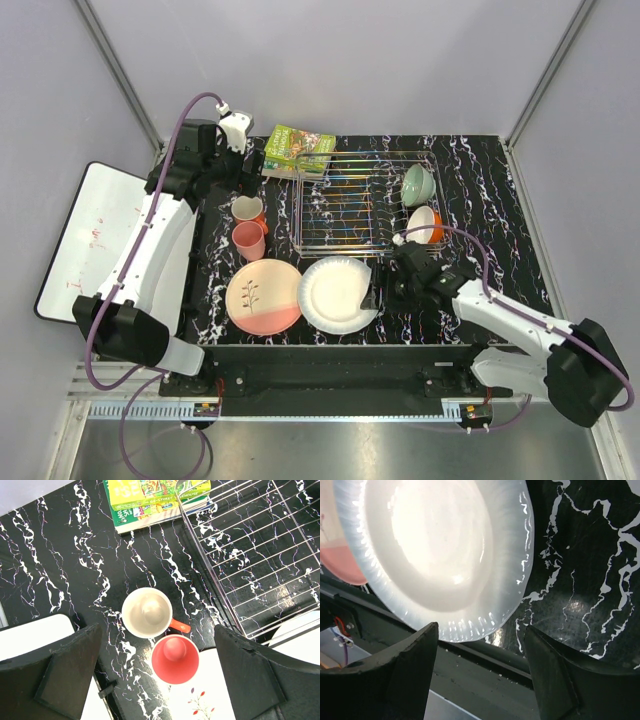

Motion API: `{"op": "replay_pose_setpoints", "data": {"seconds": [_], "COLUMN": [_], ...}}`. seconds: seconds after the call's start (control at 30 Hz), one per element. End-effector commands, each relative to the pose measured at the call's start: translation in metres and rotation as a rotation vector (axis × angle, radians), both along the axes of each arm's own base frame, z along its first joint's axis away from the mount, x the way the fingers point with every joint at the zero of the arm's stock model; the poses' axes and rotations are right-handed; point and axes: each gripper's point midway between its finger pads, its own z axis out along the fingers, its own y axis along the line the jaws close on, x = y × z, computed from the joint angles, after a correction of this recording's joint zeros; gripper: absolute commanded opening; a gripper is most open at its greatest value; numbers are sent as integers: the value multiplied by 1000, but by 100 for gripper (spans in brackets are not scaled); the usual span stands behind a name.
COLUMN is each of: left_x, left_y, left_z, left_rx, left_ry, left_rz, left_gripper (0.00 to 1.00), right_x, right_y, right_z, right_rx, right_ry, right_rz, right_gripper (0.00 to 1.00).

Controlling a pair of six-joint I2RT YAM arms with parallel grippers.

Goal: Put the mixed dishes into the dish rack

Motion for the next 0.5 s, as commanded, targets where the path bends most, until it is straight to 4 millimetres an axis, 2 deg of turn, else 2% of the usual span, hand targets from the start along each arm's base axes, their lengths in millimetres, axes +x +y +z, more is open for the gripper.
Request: {"op": "replay_pose_setpoints", "data": {"seconds": [0.0,0.23,0.4,0.47], "left_x": [-4,-7,-7,-6], "left_y": [2,3,1,1], "left_z": [27,27,27,27], "left_rx": [-19,-18,-34,-34], "left_ry": [-84,-90,-87,-88], "left_rz": [-4,-2,-1,1], "left_gripper": [99,99,99,99], "right_x": [8,8,16,21], "right_y": [3,-8,-9,-7], "right_z": [-14,-36,-50,-49], "right_rx": [9,-22,-23,-15], "right_ry": [-25,-12,-15,-23], "right_rz": [-15,-54,-56,-54], "right_gripper": [76,76,73,73]}}
